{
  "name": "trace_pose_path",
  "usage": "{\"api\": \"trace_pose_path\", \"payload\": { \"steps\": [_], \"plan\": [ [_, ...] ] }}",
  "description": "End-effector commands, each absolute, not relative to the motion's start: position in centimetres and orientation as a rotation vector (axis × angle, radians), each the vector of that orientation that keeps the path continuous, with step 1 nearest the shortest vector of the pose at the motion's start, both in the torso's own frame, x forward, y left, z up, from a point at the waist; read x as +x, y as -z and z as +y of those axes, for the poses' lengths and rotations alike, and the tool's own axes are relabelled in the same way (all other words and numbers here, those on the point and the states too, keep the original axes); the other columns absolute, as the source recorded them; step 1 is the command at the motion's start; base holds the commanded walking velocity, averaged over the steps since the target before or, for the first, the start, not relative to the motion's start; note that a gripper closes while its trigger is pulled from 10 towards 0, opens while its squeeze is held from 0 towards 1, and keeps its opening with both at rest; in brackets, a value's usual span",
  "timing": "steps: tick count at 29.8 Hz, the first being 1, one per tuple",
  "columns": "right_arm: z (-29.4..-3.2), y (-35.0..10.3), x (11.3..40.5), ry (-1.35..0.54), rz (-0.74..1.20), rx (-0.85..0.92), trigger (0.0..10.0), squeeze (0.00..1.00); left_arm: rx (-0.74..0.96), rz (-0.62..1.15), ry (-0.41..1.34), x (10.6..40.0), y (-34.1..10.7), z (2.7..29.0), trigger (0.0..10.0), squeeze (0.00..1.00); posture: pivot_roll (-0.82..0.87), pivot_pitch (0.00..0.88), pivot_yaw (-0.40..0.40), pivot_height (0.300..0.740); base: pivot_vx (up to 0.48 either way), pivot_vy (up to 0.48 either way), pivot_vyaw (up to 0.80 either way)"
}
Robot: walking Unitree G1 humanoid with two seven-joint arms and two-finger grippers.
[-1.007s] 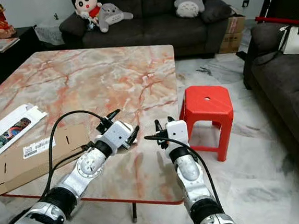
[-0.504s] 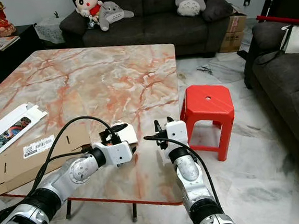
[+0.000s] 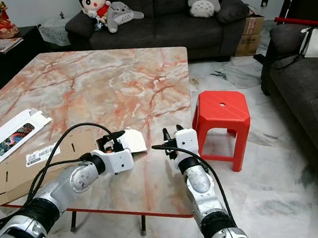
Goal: Picking trash to rubbish bin
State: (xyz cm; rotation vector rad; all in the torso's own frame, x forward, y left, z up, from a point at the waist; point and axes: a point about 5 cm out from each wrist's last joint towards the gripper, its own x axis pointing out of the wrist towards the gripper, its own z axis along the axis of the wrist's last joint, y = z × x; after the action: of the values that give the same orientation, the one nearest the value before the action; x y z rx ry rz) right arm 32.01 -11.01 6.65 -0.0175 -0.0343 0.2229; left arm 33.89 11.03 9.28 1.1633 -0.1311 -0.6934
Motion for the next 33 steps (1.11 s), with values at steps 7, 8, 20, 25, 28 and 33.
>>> {"api": "trace_pose_path", "payload": {
  "steps": [7,8,20,25,28,33],
  "plan": [
    [-10.9,-6.7,32.1,-0.230,-0.029,-0.024,10.0,0.00,1.235,-0.058,0.619,34.7,-8.9,11.4,10.0,0.00,0.15,0.008,0.021,0.740,0.000,0.000,0.00],
    [-10.9,-6.7,32.1,-0.230,-0.029,-0.024,10.0,0.00,1.236,-0.057,0.617,34.7,-8.9,11.4,10.0,0.00,0.15,0.008,0.021,0.740,0.000,0.000,0.00],
    [-11.0,-6.8,32.2,-0.227,-0.033,-0.023,10.0,0.00,1.227,-0.151,0.461,35.2,-9.1,10.1,10.0,0.00,0.15,0.020,0.016,0.740,0.000,0.000,0.00],
    [-11.1,-6.8,32.2,-0.224,-0.034,-0.025,10.0,0.00,1.232,-0.142,0.489,34.8,-8.4,9.3,10.0,0.00,0.15,0.021,0.017,0.740,0.000,0.000,0.00],
    [-11.2,-6.9,32.2,-0.220,-0.036,-0.024,10.0,0.00,1.243,-0.148,0.488,34.7,-8.2,9.1,4.3,0.00,0.14,0.020,0.017,0.740,0.000,0.000,0.00],
    [-11.2,-6.9,32.2,-0.217,-0.037,-0.023,10.0,0.00,1.250,-0.158,0.493,34.6,-8.1,8.8,0.0,0.00,0.14,0.020,0.019,0.740,0.000,0.000,0.00]
  ]
}}
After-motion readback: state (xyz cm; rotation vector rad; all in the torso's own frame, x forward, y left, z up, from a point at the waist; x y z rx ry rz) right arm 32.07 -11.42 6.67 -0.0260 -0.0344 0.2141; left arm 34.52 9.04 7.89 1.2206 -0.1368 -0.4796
